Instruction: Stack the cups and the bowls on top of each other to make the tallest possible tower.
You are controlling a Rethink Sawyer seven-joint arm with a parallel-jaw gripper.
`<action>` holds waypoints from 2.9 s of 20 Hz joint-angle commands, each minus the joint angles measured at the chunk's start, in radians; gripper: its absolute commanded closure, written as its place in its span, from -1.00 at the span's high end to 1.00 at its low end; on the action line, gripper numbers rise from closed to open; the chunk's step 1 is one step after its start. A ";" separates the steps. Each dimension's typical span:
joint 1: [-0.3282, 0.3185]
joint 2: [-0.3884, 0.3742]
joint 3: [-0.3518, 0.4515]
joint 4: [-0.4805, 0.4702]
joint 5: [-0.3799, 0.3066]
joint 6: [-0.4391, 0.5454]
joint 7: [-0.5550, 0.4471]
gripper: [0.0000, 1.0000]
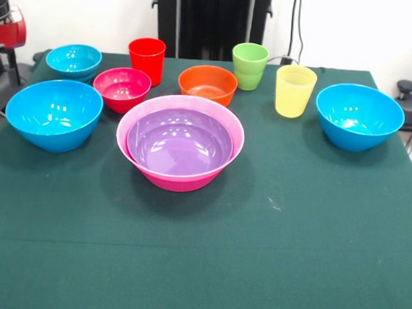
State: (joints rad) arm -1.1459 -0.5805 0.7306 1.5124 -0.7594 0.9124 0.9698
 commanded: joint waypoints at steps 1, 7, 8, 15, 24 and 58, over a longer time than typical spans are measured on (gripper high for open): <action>0.030 0.102 -0.053 0.017 -0.048 -0.069 -0.051 1.00; 0.032 0.119 -0.061 0.028 -0.061 -0.108 -0.029 1.00; 0.031 0.120 -0.062 0.028 -0.062 -0.111 -0.030 1.00; 0.027 0.133 -0.063 0.022 -0.061 -0.115 -0.041 1.00; 0.009 0.154 -0.054 -0.002 -0.055 -0.111 -0.085 1.00; -0.021 0.316 -0.077 -0.044 -0.119 -0.250 -0.094 1.00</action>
State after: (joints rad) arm -1.1812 -0.3249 0.7305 1.5068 -0.7808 0.7240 0.9698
